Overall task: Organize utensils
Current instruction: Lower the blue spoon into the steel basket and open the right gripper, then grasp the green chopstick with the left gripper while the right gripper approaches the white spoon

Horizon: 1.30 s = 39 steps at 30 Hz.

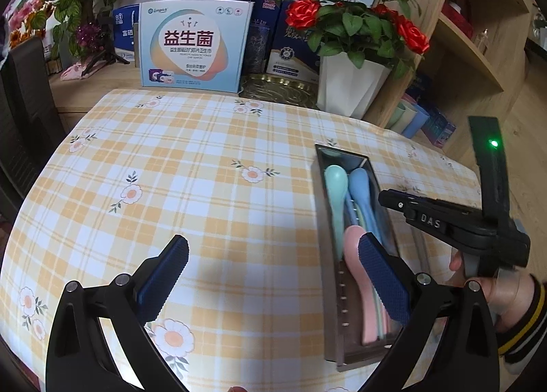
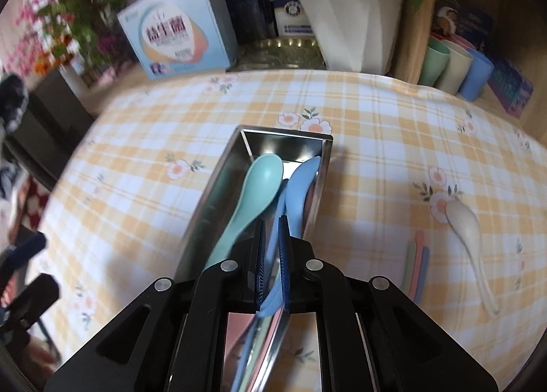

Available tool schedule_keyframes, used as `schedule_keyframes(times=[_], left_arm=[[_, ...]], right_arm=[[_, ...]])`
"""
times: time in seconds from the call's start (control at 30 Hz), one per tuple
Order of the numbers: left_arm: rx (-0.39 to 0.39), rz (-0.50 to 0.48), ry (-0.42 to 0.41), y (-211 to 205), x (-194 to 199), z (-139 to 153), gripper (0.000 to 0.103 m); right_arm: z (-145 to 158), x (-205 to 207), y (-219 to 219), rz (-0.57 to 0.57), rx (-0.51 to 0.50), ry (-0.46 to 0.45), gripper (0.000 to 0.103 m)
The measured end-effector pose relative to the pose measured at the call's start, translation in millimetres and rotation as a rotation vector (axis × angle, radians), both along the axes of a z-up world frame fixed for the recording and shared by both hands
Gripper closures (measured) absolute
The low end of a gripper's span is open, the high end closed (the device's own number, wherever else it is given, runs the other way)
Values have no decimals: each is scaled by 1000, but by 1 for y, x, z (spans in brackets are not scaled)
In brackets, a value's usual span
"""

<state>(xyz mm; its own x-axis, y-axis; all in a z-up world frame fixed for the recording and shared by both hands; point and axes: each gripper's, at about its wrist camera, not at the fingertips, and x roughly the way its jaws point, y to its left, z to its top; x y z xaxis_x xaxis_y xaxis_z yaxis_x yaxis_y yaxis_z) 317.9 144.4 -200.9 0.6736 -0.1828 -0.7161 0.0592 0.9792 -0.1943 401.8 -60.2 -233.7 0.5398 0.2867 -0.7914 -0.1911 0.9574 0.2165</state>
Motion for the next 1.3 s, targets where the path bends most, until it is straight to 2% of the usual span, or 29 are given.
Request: schedule_keyframes(times=[0.3, 0.5, 0.6, 0.7, 0.77, 0.93, 1.03, 1.1, 1.2, 1.3], left_arm=[[39, 3, -19, -38, -9, 12, 6], [96, -34, -43, -82, -12, 22, 6], [141, -72, -28, -110, -12, 20, 8], [160, -121, 0, -136, -13, 16, 22], [167, -151, 14, -153, -12, 13, 27], [130, -221, 61, -190, -5, -2, 63], [115, -237, 97, -206, 2, -14, 71], [123, -256, 123, -219, 3, -21, 71], [130, -274, 160, -235, 5, -34, 71], [146, -264, 186, -241, 9, -45, 73]], right_arm=[[2, -35, -74, -90, 141, -100, 94], [-2, -63, -129, -103, 152, -211, 94], [-11, -74, -156, -120, 160, -218, 94], [-24, -85, -183, -148, 165, -213, 94], [-30, -90, -194, -164, 169, -213, 94], [-39, -102, -220, -224, 195, -234, 94], [-42, -106, -229, -256, 206, -241, 94], [-44, -108, -230, -256, 188, -251, 94], [-48, -110, -238, -290, 234, -245, 94], [-53, -109, -238, -295, 233, -239, 94]])
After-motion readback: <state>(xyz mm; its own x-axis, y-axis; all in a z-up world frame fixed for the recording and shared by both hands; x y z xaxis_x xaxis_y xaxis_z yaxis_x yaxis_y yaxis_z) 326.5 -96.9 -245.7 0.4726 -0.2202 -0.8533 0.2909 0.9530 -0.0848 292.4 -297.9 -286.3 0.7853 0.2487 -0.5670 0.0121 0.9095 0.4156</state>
